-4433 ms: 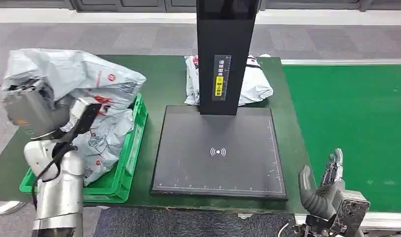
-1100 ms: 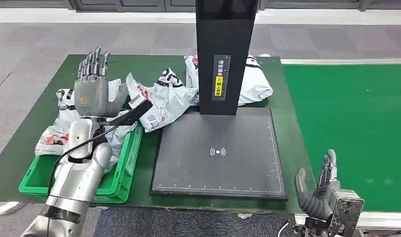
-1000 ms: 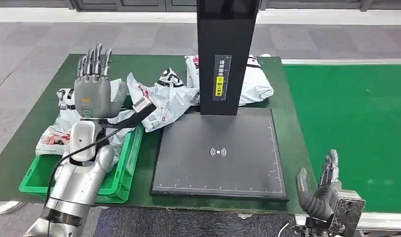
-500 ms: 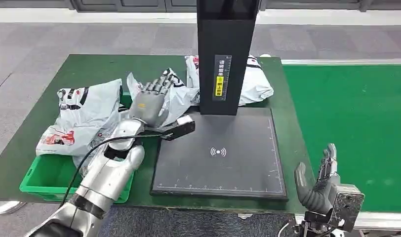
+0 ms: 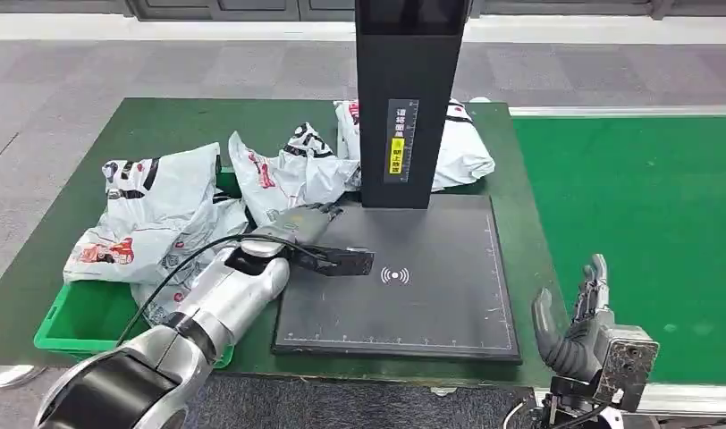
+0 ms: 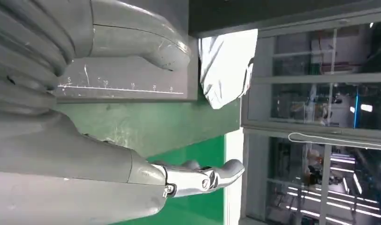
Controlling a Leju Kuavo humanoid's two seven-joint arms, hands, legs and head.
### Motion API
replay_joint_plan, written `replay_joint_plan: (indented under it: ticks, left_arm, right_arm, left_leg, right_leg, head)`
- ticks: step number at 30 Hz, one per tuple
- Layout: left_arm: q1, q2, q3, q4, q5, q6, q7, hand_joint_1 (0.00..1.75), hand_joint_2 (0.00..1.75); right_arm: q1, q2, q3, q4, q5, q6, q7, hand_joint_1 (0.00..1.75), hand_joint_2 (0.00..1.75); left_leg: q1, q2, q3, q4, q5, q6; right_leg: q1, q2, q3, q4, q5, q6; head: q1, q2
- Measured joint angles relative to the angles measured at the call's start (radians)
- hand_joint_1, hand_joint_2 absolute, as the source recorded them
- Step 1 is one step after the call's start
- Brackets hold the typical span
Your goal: Moved the parcel from conveyor to table for the left to box.
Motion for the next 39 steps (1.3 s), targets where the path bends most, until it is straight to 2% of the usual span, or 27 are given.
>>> replay_joint_plan:
  ticks: [4, 12, 18, 25, 26, 27, 31, 39]
  left_arm:
    - [-0.017, 0.002, -0.003, 0.051, -0.008, -0.031, 0.061, 0.00, 1.75]
    - [-0.034, 0.031, -0.033, 0.097, -0.114, 0.016, 0.327, 0.00, 1.75]
    - [-0.035, 0.056, -0.053, 0.109, -0.149, 0.059, 0.385, 0.00, 1.75]
    - [-0.035, 0.069, -0.060, 0.112, -0.155, 0.063, 0.391, 0.00, 1.75]
    - [-0.035, 0.070, -0.061, 0.112, -0.155, 0.063, 0.391, 0.98, 1.75]
    - [-0.035, 0.070, -0.061, 0.112, -0.156, 0.064, 0.392, 1.75, 1.75]
    - [-0.034, 0.074, -0.062, 0.112, -0.176, 0.121, 0.416, 1.75, 1.75]
    - [-0.011, 0.082, -0.062, 0.033, -0.242, 0.459, 0.447, 1.75, 1.75]
  right_arm:
    - [0.000, 0.000, 0.000, 0.000, 0.000, -0.013, 0.000, 0.00, 1.75]
    - [0.002, 0.000, 0.000, 0.000, 0.001, -0.040, 0.000, 0.00, 1.75]
    - [0.002, 0.000, 0.000, 0.000, -0.002, -0.047, -0.001, 0.00, 1.75]
    - [0.002, 0.000, 0.000, 0.006, -0.002, -0.047, -0.001, 0.00, 1.75]
    - [0.002, 0.000, 0.000, 0.007, -0.002, -0.047, -0.001, 0.00, 1.75]
    - [0.002, 0.000, 0.000, 0.008, -0.002, -0.048, -0.001, 0.00, 1.75]
    - [0.000, 0.000, 0.000, 0.017, -0.011, -0.055, -0.002, 0.00, 1.75]
    - [-0.002, 0.000, 0.000, 0.025, -0.013, -0.061, -0.002, 0.00, 1.75]
  left_leg:
    - [0.000, 0.000, 0.000, 0.000, 0.000, 0.000]
    - [0.000, 0.000, 0.000, 0.000, 0.000, 0.000]
    - [0.000, 0.001, 0.000, 0.000, 0.000, 0.000]
    - [0.000, 0.001, 0.000, 0.000, 0.000, 0.000]
    - [0.000, 0.001, 0.000, 0.000, 0.000, 0.000]
    - [0.000, 0.001, 0.000, 0.000, 0.000, 0.000]
    - [0.000, 0.001, -0.001, 0.000, 0.000, 0.000]
    - [0.000, 0.000, -0.001, 0.000, 0.000, 0.000]
  right_leg:
    - [0.000, 0.000, 0.000, 0.000, 0.000, 0.000]
    - [0.000, 0.001, 0.000, 0.000, 0.000, 0.000]
    - [0.000, 0.001, -0.001, 0.000, 0.000, 0.000]
    - [0.000, 0.001, -0.001, 0.000, 0.000, 0.000]
    - [0.000, 0.001, -0.001, 0.000, 0.000, 0.000]
    - [0.000, 0.001, -0.001, 0.000, 0.000, 0.000]
    - [0.000, 0.001, -0.001, 0.000, 0.000, 0.000]
    - [0.000, 0.000, -0.001, 0.000, 0.000, 0.000]
  head:
    - [0.000, 0.000]
    - [0.000, 0.000]
    - [0.000, 0.000]
    - [0.000, 0.000]
    - [0.000, 0.000]
    - [0.000, 0.000]
    - [0.000, 0.000]
    - [0.000, 0.000]
